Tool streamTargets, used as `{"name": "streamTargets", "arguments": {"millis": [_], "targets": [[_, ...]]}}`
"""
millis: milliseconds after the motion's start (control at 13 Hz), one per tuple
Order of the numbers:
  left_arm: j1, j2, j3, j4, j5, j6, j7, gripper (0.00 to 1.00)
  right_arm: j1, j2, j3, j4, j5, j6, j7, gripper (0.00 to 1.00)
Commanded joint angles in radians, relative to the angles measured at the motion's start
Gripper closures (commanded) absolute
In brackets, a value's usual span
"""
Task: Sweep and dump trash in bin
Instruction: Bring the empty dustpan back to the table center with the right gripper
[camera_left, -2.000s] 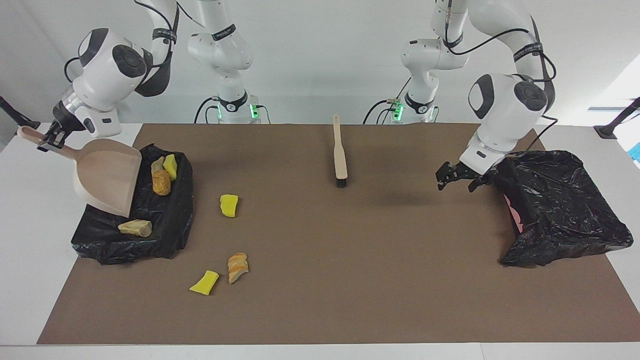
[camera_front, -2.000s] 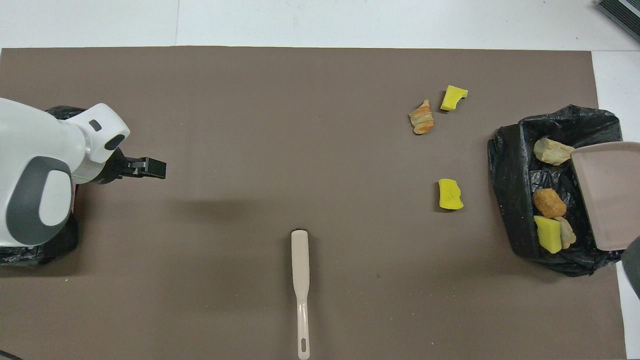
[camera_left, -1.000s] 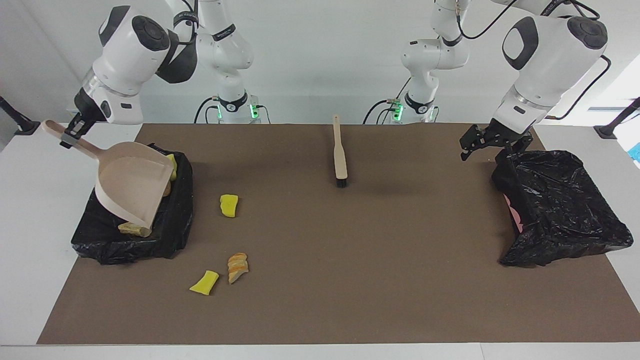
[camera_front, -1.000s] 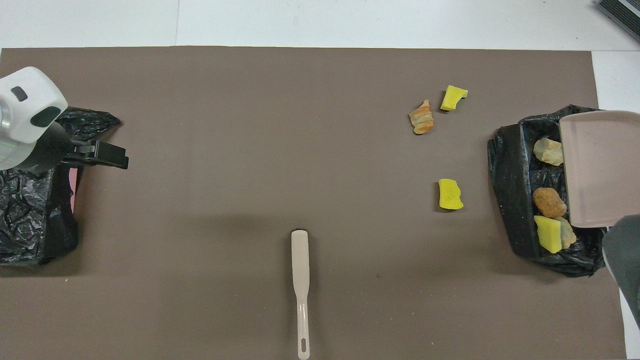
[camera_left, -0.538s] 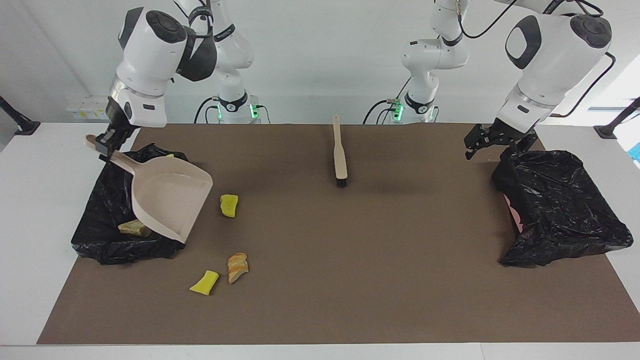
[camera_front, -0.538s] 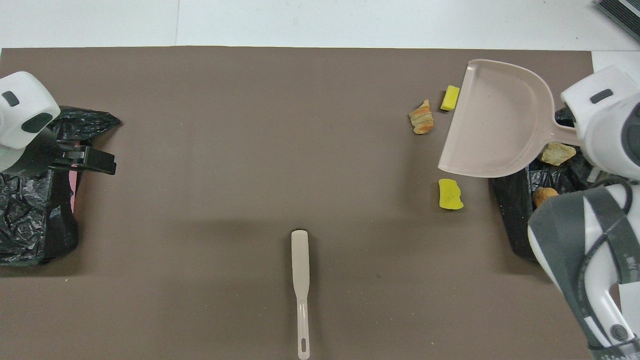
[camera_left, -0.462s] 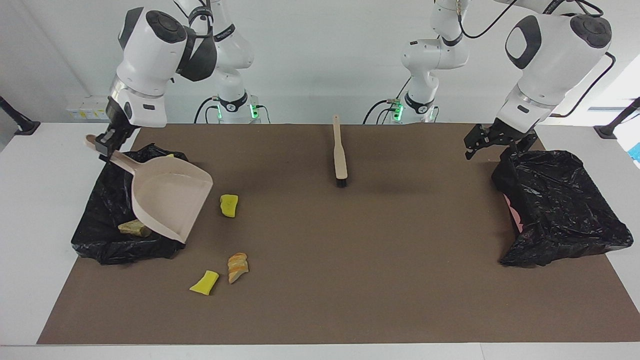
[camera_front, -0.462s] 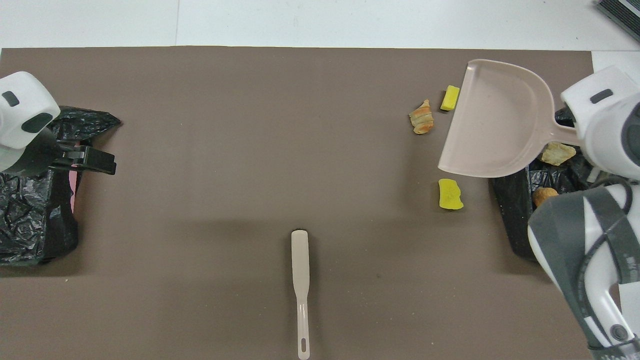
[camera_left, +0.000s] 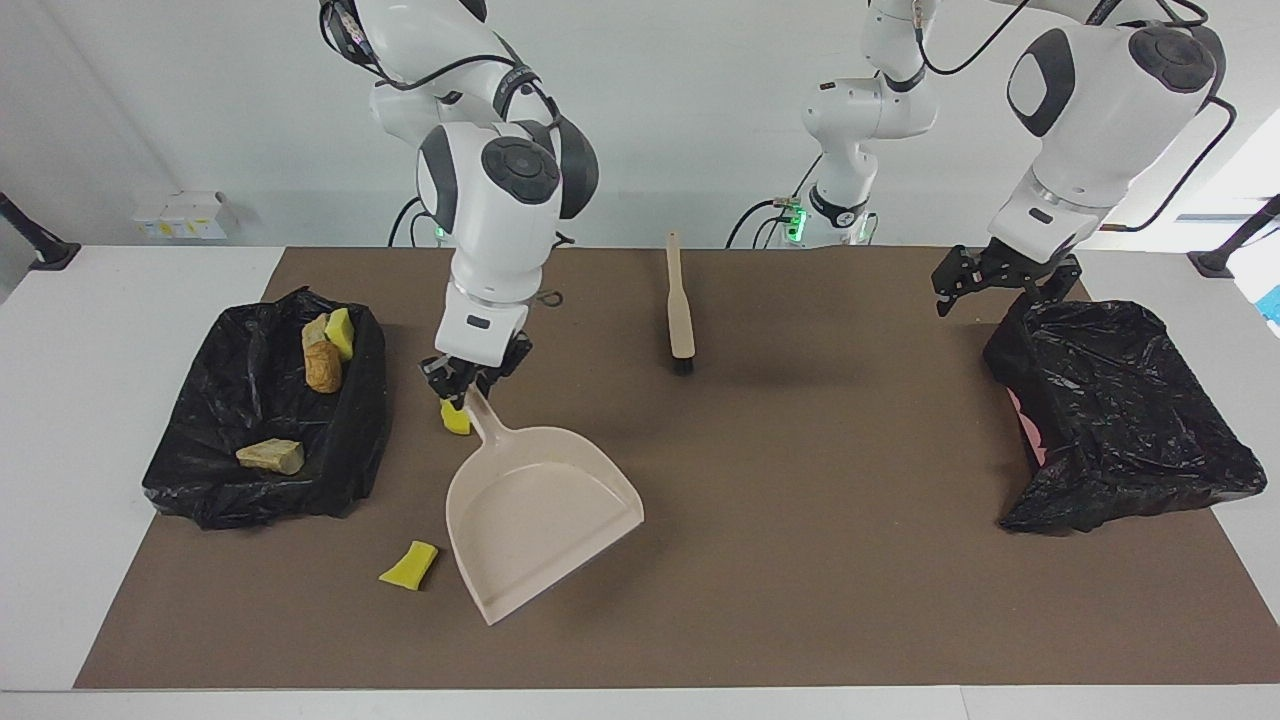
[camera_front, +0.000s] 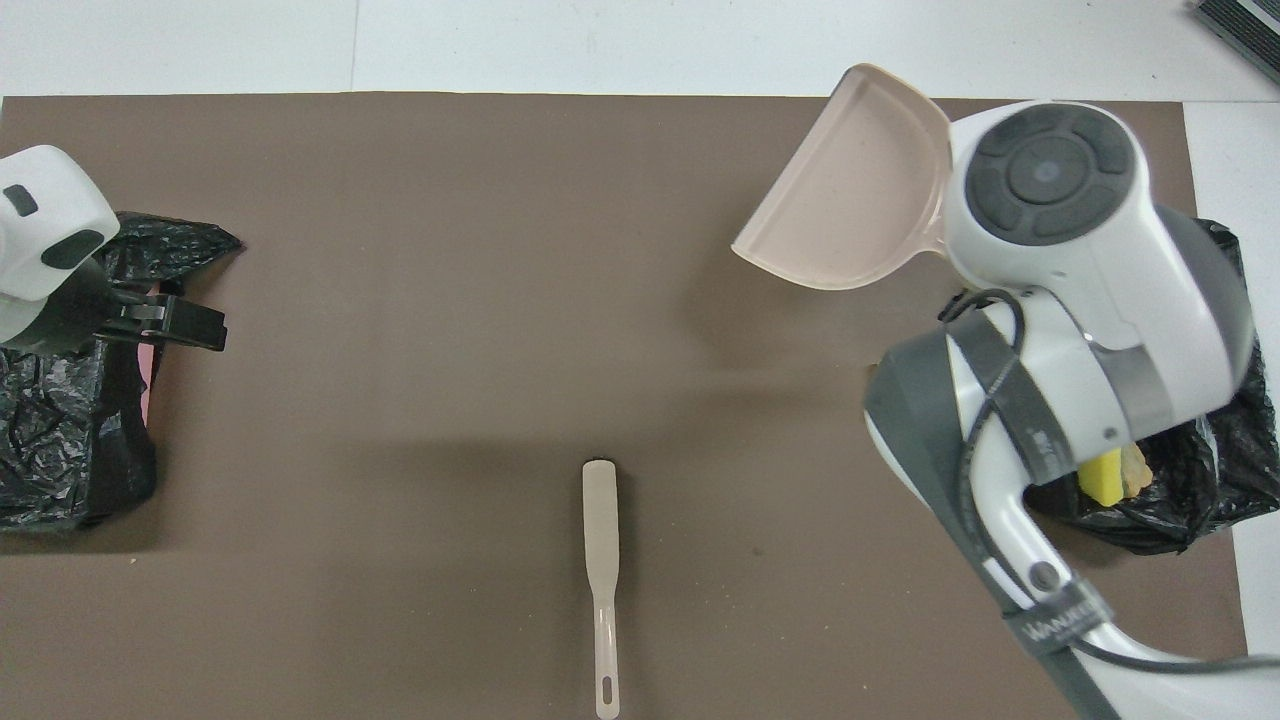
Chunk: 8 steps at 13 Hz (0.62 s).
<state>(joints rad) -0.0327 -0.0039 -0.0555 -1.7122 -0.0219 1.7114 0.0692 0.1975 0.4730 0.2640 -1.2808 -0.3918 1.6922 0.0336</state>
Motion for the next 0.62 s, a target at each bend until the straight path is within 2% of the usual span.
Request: {"name": "streamTargets", "arguments": {"millis": [0,308,385,538], "targets": [[0.010,-0.013,-0.006,-0.004,0.013,-0.004,0.008,0.00,0.077,0.140,-0.002,0.184,0.074,-0.048,0.235,1.00],[0.005,-0.018,-0.006,-0.012,0.013,-0.009,0.011,0.00,0.198,0.265,-0.003,0.276,0.139,-0.031,0.516,1.00],[0.004,-0.019,-0.006,-0.015,0.014,-0.009,0.012,0.00,0.229,0.285,-0.003,0.287,0.142,-0.029,0.587,1.00],[0.004,-0.025,-0.006,-0.026,0.013,-0.004,0.017,0.00,0.235,0.296,-0.006,0.288,0.236,-0.008,0.627,1.00]]}}
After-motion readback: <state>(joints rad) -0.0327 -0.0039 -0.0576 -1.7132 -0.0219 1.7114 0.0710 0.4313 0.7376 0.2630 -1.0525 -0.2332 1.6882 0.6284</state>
